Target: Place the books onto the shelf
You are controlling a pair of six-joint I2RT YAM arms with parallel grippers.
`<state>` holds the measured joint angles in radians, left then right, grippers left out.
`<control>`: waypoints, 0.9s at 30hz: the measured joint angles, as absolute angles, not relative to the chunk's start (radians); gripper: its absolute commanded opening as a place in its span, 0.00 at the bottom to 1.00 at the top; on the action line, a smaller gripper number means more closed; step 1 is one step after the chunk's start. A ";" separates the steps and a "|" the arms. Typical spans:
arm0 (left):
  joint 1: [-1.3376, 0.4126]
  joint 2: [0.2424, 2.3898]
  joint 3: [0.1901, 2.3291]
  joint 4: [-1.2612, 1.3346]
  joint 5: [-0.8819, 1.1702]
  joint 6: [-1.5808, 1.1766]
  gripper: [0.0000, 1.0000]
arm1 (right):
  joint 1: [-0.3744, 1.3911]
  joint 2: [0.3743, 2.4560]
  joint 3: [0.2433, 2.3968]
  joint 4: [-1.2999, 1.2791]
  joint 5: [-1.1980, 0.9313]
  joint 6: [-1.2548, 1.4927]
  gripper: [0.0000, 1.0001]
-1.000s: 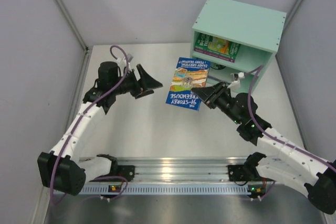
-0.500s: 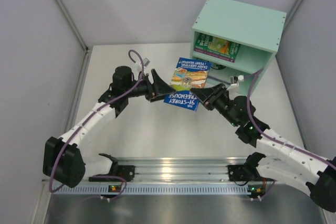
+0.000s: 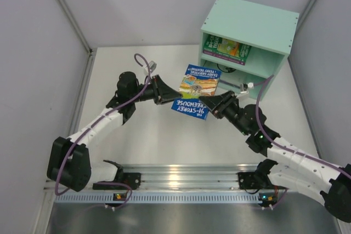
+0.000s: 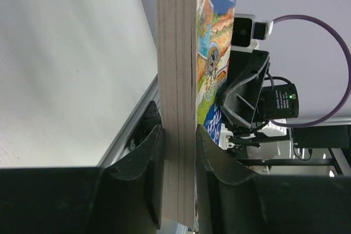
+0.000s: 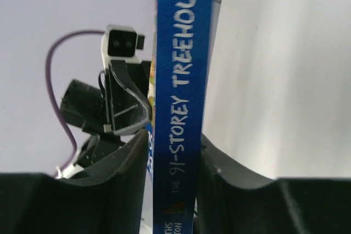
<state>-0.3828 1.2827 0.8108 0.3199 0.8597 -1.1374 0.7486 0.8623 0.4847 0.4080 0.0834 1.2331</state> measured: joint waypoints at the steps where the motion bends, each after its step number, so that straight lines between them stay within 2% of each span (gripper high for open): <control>1: -0.382 1.285 0.812 0.324 0.871 -1.142 0.03 | 0.748 0.860 0.485 0.402 0.079 1.230 0.47; 4: -0.388 1.292 0.815 0.322 0.909 -1.147 0.00 | 0.750 0.834 0.486 0.359 0.051 1.199 0.54; 9: -0.394 1.295 0.823 0.296 0.966 -1.126 0.00 | 0.736 0.777 0.491 0.282 0.028 1.160 0.54; 23: -0.397 1.294 0.923 0.058 1.032 -0.931 0.00 | 0.672 0.706 0.491 0.209 -0.007 1.153 0.40; 24: -0.397 1.295 0.927 0.047 1.032 -0.923 0.00 | 0.671 0.702 0.491 0.204 -0.014 1.153 0.35; 25: -0.397 1.295 0.930 0.038 1.032 -0.914 0.00 | 0.671 0.698 0.491 0.197 -0.018 1.152 0.15; 27: -0.398 1.296 0.932 0.023 1.035 -0.904 0.00 | 0.670 0.688 0.489 0.183 -0.026 1.156 0.00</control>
